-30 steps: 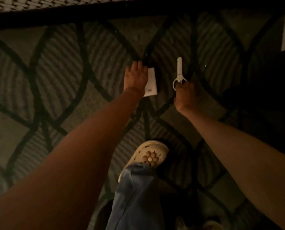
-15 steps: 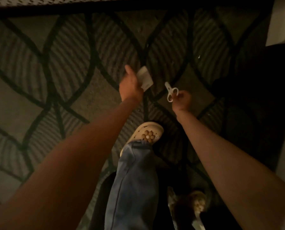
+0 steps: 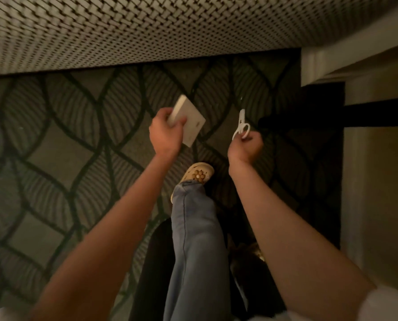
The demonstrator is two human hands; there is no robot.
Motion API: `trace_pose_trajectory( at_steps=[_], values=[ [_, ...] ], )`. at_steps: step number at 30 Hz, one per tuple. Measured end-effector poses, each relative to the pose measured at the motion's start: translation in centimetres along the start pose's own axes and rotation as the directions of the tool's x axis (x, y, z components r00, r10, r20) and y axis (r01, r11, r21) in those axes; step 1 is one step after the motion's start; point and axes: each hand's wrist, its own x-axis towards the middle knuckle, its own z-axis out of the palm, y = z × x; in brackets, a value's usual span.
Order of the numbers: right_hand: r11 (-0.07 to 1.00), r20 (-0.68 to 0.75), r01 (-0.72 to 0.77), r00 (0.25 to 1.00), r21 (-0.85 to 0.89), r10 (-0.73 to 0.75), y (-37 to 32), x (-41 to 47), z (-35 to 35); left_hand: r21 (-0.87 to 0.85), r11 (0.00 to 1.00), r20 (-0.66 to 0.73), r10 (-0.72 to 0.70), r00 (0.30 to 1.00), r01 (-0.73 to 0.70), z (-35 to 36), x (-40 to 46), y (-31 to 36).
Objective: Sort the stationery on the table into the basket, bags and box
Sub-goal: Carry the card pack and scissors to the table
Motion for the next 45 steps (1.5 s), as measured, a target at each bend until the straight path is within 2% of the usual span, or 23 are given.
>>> trace_pose_trajectory(
  at_steps=[4, 8, 12, 16, 19, 23, 27, 32, 36, 43, 45],
  values=[
    [0.99, 0.036, 0.095, 0.994, 0.1, -0.099, -4.0, -4.7, -5.5, -0.098, 0.995, -0.105, 0.018, 0.994, -0.029, -3.5, -4.3, 4.3],
    [0.962, -0.001, 0.154, 0.987, 0.225, -0.158, -6.3, -8.8, -11.3, -0.185, 0.978, -0.098, 0.081, 0.992, -0.099, -6.3, -8.4, 7.4],
    [0.909, -0.026, 0.19, 0.981, 0.37, -0.194, -6.6, -12.8, -15.6, -0.253, 0.948, -0.093, 0.176, 0.98, -0.194, -7.7, -12.6, 9.7],
    [0.842, -0.057, 0.169, 0.985, 0.512, -0.163, -6.1, -15.7, -17.7, -0.324, 0.894, -0.086, 0.297, 0.951, -0.308, -7.8, -16.1, 11.0],
    [0.781, -0.07, 0.235, 0.968, 0.579, -0.24, -5.1, -17.2, -19.5, -0.377, 0.846, -0.117, 0.36, 0.926, -0.376, -7.4, -18.0, 11.3],
    [0.704, -0.131, 0.363, 0.923, 0.61, -0.362, -2.4, -19.1, -23.4, -0.443, 0.797, -0.111, 0.405, 0.908, -0.41, -6.9, -22.0, 11.1],
    [0.673, -0.133, 0.429, 0.886, 0.603, -0.445, 0.0, -21.2, -27.5, -0.486, 0.725, -0.084, 0.517, 0.852, -0.488, -7.6, -26.2, 10.9],
    [0.597, -0.167, 0.478, 0.85, 0.645, -0.5, 1.2, -23.3, -33.6, -0.538, 0.657, -0.083, 0.582, 0.809, -0.528, -9.1, -31.4, 11.9],
    [0.554, -0.268, 0.583, 0.793, 0.594, -0.547, 1.8, -24.7, -38.2, -0.578, 0.595, -0.063, 0.65, 0.757, -0.559, -9.5, -35.3, 14.1],
    [0.545, -0.402, 0.628, 0.776, 0.555, -0.486, 4.6, -24.6, -46.1, -0.631, 0.547, 0.032, 0.727, 0.686, -0.551, -6.4, -41.5, 18.1],
    [0.545, -0.458, 0.635, 0.772, 0.547, -0.441, 5.9, -24.0, -48.4, -0.638, 0.533, 0.072, 0.76, 0.646, -0.555, -5.1, -43.3, 19.2]
  ],
)
